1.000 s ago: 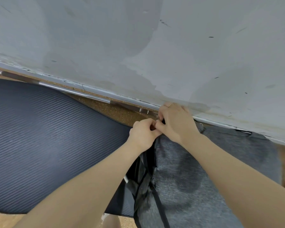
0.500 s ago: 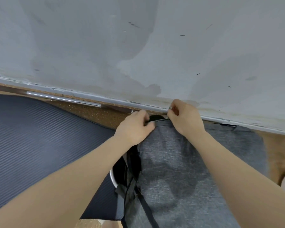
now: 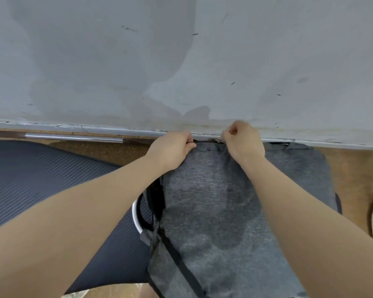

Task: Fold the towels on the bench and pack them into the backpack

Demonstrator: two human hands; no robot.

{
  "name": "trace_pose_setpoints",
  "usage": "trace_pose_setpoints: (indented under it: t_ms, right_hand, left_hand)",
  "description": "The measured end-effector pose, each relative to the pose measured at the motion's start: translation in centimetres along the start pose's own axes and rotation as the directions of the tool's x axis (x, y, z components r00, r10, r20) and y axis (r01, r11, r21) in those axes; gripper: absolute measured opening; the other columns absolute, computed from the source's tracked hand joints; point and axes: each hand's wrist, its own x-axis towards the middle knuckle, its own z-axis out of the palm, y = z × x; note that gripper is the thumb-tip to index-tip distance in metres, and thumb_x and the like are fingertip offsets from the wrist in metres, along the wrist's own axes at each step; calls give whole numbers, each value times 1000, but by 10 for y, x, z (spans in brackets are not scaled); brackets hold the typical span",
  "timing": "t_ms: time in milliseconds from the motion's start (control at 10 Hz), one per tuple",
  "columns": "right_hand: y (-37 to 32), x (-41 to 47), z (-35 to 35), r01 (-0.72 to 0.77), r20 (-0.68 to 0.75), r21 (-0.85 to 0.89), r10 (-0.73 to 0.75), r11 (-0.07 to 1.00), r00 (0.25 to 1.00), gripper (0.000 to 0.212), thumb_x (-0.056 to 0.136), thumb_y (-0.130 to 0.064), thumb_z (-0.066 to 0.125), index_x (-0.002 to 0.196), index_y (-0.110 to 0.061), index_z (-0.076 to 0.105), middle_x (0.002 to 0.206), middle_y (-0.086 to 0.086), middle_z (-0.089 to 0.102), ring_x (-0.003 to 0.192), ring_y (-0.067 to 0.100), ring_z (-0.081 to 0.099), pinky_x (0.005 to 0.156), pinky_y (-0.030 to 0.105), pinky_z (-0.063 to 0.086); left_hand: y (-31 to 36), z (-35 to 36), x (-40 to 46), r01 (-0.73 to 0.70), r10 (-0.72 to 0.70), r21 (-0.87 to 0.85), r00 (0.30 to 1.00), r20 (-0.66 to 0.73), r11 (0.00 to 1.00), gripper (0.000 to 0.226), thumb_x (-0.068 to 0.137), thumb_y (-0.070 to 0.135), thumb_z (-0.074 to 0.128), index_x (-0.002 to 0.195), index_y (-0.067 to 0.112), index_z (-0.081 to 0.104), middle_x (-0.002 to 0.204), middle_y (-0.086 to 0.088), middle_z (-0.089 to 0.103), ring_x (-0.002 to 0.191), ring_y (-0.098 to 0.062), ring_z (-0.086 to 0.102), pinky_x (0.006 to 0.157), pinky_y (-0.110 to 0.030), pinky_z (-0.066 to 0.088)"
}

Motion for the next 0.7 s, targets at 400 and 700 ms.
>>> trace_pose_setpoints:
  t_ms: [400,700]
  right_hand:
    - [84,-152,10,402,92,-454,-407,795,909,64,96,-52,12,143,-12,29,149,8,34,137,24,23,110,41,16]
    - [31,-189,-46,282,355,-420,-130,862,926,64,99,-48,20,150,-17,-3,158,1,-14,146,19,-5,119,38,3]
  left_hand:
    - [30,39,-110,-372,330,362,928,174,855,94,76,76,18,144,16,-7,151,-1,-12,141,-19,-6,116,-38,3]
    - [82,-46,-138,-386,169,580,904,392,717,67,96,41,35,148,13,3,156,-7,-14,144,-23,-9,116,-36,-3]
